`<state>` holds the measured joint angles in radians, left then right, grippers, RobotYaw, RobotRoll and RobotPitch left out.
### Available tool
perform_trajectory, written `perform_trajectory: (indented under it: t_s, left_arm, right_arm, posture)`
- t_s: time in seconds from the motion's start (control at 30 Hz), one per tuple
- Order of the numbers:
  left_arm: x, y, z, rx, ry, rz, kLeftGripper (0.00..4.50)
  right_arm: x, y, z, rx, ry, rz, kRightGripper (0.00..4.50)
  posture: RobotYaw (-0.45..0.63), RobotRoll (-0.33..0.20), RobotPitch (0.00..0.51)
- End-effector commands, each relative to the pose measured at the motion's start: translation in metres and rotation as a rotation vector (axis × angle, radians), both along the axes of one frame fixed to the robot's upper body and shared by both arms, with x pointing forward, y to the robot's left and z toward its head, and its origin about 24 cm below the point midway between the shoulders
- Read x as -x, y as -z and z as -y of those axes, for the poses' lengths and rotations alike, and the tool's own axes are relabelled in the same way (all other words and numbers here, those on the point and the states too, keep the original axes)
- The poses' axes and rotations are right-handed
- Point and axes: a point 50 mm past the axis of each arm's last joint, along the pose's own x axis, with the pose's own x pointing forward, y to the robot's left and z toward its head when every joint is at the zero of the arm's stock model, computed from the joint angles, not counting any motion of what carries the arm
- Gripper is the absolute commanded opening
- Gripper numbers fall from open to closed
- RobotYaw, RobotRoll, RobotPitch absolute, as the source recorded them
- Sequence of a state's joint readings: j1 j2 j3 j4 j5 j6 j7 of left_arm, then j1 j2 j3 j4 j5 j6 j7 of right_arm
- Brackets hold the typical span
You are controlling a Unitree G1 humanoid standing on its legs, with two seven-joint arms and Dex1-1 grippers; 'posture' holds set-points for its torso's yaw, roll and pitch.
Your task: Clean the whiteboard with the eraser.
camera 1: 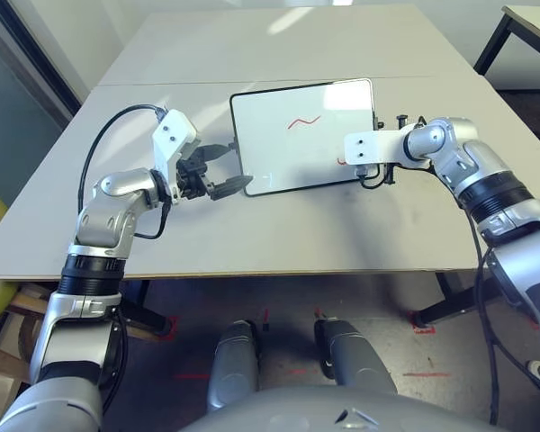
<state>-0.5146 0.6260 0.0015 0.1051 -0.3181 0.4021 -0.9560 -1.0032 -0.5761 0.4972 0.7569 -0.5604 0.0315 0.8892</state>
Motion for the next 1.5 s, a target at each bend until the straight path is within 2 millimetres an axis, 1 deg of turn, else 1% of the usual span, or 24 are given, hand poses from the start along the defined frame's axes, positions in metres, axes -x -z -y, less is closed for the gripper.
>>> perform_trajectory:
  t_s: [0.03, 0.4, 0.67, 1.5]
  left_arm:
    - [-0.002, -0.002, -0.004, 0.004, -0.008, 0.003, 4.5]
    - [-0.002, -0.001, -0.005, 0.004, -0.016, 0.003, 4.5]
    - [-0.002, 0.0, -0.009, 0.003, -0.028, 0.002, 4.5]
    - [-0.004, -0.002, -0.014, 0.0, -0.06, 0.012, 4.5]
  right_arm:
    - [-0.003, -0.005, 0.004, 0.005, 0.013, 0.02, 0.27]
    - [-0.007, -0.009, -0.003, -0.017, 0.003, 0.047, 0.27]
    - [-0.01, -0.023, -0.016, -0.06, -0.028, 0.066, 0.27]
    - [-0.02, -0.026, -0.032, -0.085, -0.04, 0.086, 0.26]
  posture:
    - [-0.12, 0.0, 0.107]
    - [-0.12, 0.0, 0.111]
    - [-0.12, 0.0, 0.115]
    - [-0.1, 0.0, 0.118]
